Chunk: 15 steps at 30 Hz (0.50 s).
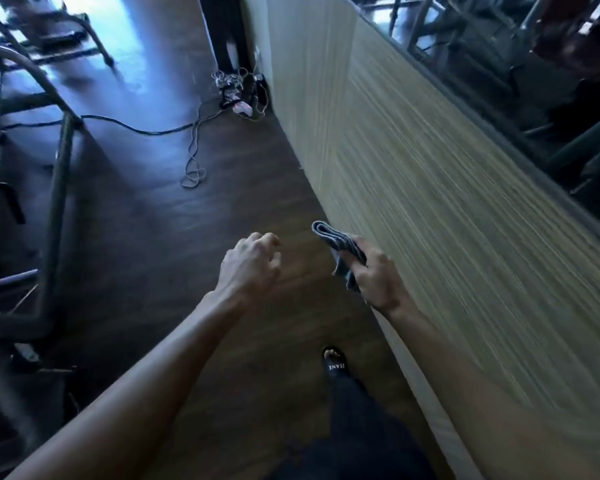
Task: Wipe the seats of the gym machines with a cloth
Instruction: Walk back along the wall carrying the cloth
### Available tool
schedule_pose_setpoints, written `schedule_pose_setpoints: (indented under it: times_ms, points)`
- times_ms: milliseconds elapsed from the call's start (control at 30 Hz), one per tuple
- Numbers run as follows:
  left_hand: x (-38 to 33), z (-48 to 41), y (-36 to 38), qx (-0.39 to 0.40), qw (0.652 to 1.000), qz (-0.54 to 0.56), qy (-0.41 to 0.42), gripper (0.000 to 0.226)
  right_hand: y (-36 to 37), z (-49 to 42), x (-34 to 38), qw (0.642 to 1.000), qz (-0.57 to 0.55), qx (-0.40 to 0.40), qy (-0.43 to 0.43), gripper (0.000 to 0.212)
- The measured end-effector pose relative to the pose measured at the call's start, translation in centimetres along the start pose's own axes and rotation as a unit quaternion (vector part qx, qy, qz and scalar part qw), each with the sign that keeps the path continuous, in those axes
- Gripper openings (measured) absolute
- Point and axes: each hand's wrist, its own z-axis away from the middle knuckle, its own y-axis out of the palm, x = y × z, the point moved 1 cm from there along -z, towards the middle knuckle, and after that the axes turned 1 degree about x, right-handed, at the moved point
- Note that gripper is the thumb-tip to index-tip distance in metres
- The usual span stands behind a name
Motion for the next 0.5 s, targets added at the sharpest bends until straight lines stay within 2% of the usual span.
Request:
schedule_pose_setpoints:
  times_ms: [300,500]
  points:
    - [5.6,-21.9,-7.0,-0.014,0.989,-0.02,-0.148,0.023,4.3,-30.0,5.5,0.991,0.007,0.134,-0.03,0.023]
    - [13.9,-40.7,-11.1,-0.028,0.984,-0.003,-0.179,0.022,11.0,-49.6,8.8,0.986,0.009,0.161,-0.046,0.023]
